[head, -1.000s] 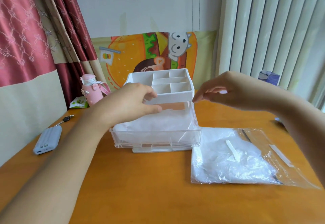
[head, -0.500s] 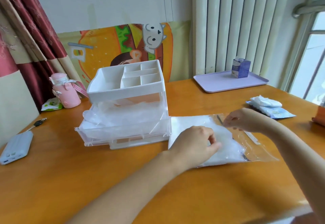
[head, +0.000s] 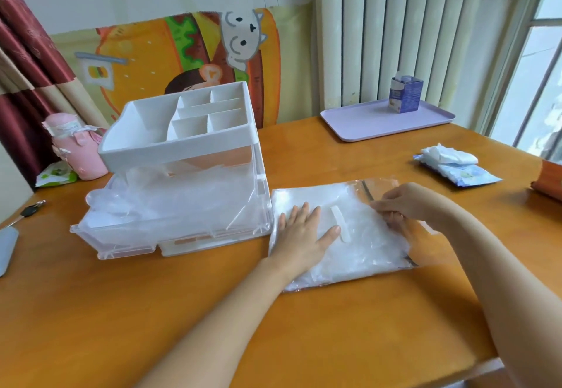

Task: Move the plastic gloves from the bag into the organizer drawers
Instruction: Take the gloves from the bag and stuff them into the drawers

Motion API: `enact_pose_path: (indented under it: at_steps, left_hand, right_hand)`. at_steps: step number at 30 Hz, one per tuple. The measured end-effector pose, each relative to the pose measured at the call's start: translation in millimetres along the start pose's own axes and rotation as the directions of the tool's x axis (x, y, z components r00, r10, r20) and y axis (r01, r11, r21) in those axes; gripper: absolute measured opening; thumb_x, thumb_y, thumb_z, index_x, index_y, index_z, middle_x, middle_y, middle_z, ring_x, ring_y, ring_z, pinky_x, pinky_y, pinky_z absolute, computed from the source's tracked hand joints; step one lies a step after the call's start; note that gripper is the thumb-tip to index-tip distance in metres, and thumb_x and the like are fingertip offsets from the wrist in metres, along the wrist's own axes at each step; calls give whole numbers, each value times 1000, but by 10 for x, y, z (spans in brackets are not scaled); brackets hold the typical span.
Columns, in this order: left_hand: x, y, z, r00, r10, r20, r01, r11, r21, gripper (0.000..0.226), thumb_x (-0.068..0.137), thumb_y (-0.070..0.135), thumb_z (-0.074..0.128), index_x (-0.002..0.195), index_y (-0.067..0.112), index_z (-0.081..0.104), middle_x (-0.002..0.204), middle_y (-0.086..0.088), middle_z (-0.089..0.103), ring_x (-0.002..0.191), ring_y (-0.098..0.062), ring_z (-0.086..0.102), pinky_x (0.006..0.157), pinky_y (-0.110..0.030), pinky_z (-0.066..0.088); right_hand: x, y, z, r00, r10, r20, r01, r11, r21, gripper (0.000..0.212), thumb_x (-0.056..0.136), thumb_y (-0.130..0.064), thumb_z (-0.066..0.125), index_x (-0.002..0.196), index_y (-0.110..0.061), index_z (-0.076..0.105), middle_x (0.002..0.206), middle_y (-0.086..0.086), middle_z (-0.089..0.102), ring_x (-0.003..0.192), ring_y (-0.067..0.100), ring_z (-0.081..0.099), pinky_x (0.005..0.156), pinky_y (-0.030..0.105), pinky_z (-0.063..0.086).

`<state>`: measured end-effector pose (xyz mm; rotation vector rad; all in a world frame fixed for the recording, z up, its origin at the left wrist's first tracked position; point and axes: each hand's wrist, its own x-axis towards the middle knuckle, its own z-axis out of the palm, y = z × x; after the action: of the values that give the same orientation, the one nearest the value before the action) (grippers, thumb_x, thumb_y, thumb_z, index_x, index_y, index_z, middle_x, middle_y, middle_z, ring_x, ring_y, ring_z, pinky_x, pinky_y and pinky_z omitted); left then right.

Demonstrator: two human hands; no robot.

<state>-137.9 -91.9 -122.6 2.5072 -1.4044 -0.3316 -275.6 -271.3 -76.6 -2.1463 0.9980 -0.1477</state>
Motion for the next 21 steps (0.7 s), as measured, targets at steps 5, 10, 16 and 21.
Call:
enact_pose_path:
  at_steps: [5, 10, 16, 21]
  left_hand:
    - [19, -65, 39, 999, 16, -35, -19, 996, -82, 68, 98, 58, 19, 155, 23, 7, 162, 1, -4, 148, -13, -10, 117, -34, -12]
    - [8, -81, 55, 998, 18, -65, -31, 978, -206, 70, 96, 60, 11, 155, 25, -1, 162, 7, -4, 147, -5, -9, 118, -29, -12]
    - [3, -74, 59, 998, 24, -62, -35, 982, -186, 70, 96, 60, 10, 154, 24, -1, 162, 6, -5, 147, -6, -9, 118, -29, -11]
    - [1, -74, 57, 998, 17, -62, -28, 983, -181, 71, 95, 61, 9, 154, 24, -2, 162, 5, -6, 147, -6, -10, 118, -29, -12]
  right_hand:
    - [-48, -7, -92, 983, -163, 82, 95, 842, 532, 27, 98, -11, 46, 94, 2, 69, 91, 10, 74, 80, 20, 66, 75, 28, 50]
    - [-98, 2, -103, 903, -313, 295, 104, 823, 558, 33, 96, 8, 36, 92, -3, 67, 113, 5, 70, 87, 18, 67, 70, 24, 53]
    - [-85, -35, 99, 903, -387, 184, 386, 921, 46, 49, 72, -32, 79, 117, -38, 61, 100, -25, 63, 68, 3, 52, 69, 13, 43]
    - [42, -3, 229, 912, -407, -47, 407, 913, -7, 11, 80, -6, 74, 78, -16, 76, 63, -25, 66, 66, -9, 63, 61, 9, 47]
